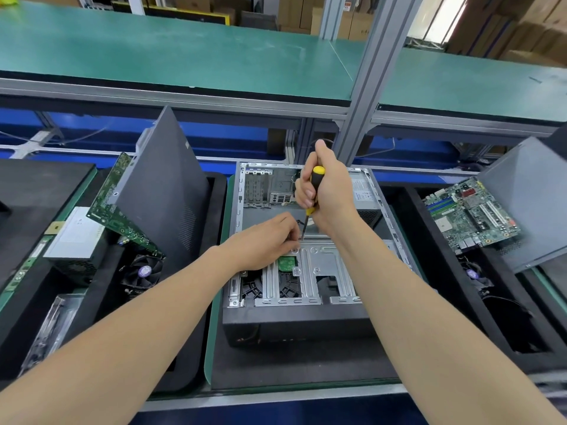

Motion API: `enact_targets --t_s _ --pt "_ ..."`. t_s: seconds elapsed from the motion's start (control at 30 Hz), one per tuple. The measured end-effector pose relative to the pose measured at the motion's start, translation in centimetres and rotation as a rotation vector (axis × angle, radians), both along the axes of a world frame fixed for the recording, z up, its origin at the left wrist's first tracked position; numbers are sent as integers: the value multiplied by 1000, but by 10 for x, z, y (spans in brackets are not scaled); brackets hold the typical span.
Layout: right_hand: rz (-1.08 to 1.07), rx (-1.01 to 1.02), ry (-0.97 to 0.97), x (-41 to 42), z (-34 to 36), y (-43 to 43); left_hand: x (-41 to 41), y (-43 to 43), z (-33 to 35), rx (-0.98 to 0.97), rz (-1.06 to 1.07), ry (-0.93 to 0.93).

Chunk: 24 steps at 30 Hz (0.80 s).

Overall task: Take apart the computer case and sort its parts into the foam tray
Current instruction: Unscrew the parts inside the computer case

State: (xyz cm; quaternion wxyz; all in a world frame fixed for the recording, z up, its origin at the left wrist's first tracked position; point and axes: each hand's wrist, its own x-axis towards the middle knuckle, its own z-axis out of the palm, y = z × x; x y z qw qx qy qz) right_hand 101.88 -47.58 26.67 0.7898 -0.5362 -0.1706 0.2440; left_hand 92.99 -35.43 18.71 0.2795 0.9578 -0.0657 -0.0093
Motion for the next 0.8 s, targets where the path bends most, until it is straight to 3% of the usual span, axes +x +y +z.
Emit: enact_targets --t_s 0.23,0.6,0.8 --pt "-86 -41 -15 1 3 -15 0 8 3 -241 70 0" --pt "-163 -76 15 1 1 -26 -4 2 7 -156 45 -121" --pt "-205 -70 47 -2 1 -32 -3 -7 10 -71 83 -46"
